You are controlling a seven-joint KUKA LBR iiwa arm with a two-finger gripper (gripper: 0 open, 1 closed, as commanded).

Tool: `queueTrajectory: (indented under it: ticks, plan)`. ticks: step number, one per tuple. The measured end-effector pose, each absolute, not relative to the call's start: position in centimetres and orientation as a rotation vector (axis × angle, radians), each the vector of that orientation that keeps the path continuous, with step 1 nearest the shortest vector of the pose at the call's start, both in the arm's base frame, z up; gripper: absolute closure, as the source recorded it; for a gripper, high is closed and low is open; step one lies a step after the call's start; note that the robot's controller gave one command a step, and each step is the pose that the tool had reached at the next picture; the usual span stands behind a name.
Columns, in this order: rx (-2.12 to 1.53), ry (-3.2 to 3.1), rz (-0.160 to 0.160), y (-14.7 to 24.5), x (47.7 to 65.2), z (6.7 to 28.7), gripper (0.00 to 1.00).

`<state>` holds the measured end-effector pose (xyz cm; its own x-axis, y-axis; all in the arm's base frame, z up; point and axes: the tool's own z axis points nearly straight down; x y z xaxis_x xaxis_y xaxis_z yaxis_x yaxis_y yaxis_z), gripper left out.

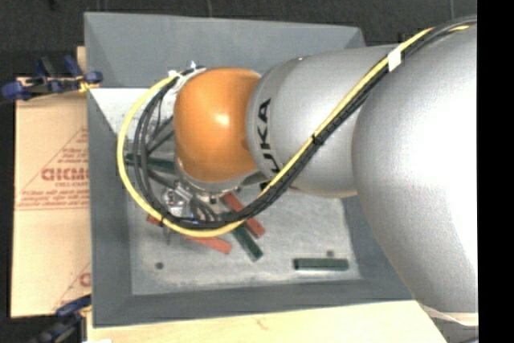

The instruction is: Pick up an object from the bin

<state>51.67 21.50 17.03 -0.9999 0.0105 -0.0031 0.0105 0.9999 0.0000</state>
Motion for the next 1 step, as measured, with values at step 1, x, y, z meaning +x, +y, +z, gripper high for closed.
queueTrajectory:
  ticks: [1]
  plan:
    - [0.186,3.137,-0.001,22.14,52.02,21.49,1.0]
